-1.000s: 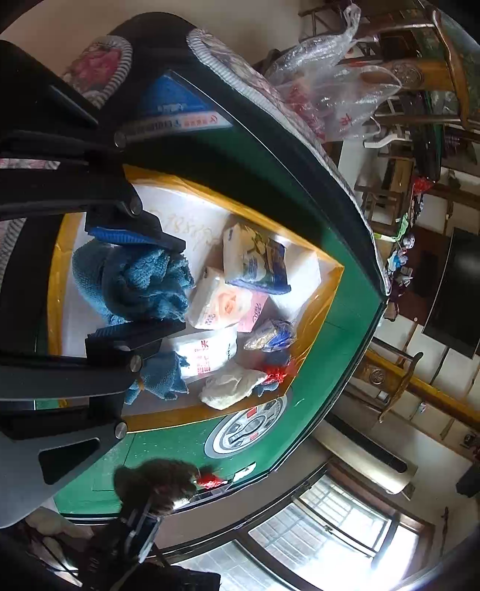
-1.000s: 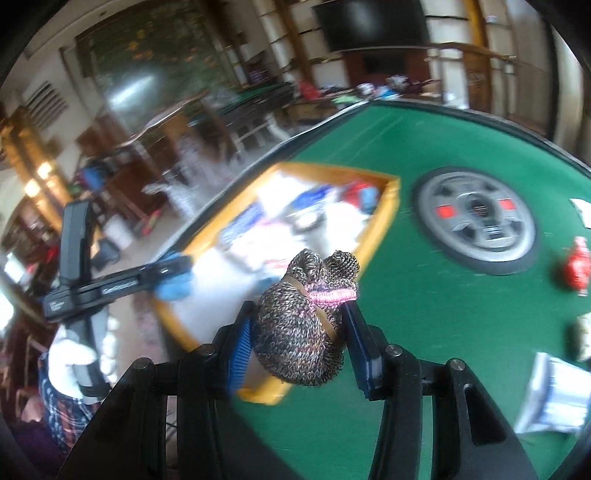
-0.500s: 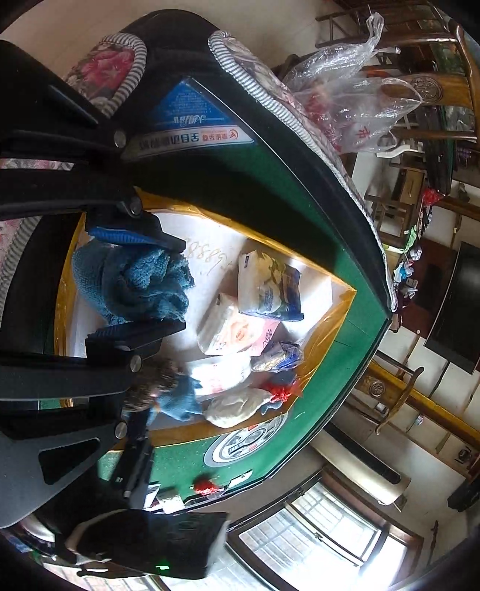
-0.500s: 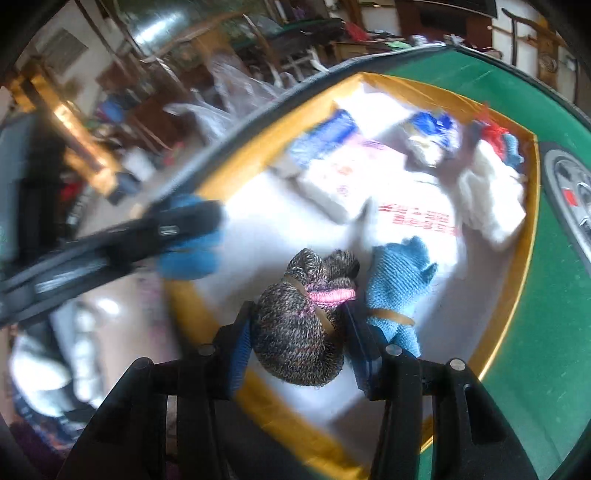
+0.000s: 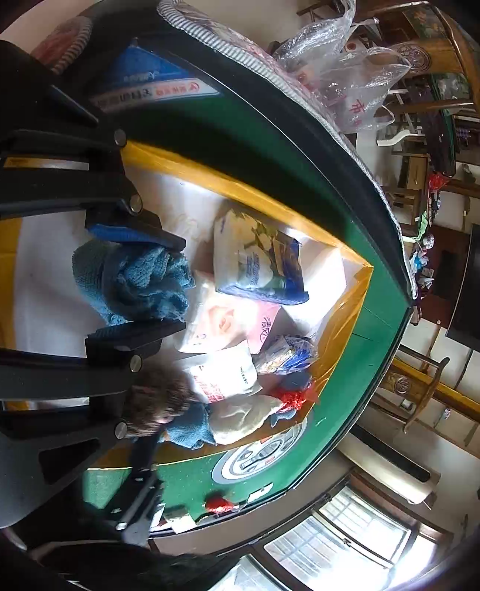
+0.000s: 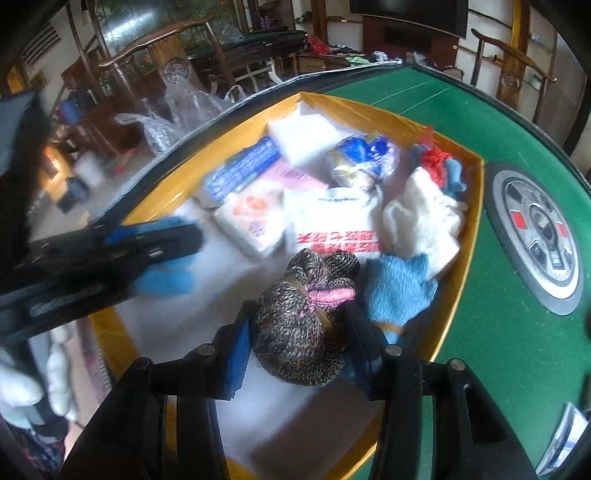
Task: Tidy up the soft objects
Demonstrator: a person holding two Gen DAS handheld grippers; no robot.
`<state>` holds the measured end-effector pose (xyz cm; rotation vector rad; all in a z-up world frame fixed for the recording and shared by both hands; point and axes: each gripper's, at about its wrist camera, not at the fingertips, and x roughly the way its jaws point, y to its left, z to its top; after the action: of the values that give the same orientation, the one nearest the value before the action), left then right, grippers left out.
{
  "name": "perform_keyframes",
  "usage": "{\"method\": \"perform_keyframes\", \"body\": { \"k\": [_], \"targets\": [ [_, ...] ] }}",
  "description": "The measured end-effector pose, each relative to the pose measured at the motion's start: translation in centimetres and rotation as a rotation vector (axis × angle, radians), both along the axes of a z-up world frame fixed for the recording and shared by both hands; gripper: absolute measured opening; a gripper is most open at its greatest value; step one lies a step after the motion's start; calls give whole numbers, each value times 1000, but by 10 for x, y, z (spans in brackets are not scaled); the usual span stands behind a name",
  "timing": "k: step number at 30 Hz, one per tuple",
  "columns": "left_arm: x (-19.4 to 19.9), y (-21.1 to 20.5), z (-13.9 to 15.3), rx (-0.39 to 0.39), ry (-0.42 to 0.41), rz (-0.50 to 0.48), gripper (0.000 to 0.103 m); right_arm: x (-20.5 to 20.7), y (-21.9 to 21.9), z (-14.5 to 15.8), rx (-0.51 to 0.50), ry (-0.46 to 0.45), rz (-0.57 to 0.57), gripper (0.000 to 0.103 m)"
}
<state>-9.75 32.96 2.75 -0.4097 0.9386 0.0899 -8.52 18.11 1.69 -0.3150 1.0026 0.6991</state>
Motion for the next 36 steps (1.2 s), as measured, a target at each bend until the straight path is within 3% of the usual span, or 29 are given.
{"method": "perform_keyframes", "body": {
  "k": [3, 6, 12, 21, 36],
  "targets": [
    [-1, -2, 2, -2, -9, 5, 48, -10, 1, 0, 18, 4, 50, 47],
    [-7, -6, 7, 17, -30, 17, 57, -18, 6, -2, 24, -15, 64, 60],
    [-17, -6, 14, 71, -37, 54, 64, -31, -1, 8, 81, -46, 63, 61],
    [-34, -21, 23, 181, -58, 115, 64, -43, -31, 17, 146, -56, 38, 61],
    [-44, -57, 40, 295, -83, 82, 64, -56, -76, 21, 241, -45, -20, 62]
  ]
}}
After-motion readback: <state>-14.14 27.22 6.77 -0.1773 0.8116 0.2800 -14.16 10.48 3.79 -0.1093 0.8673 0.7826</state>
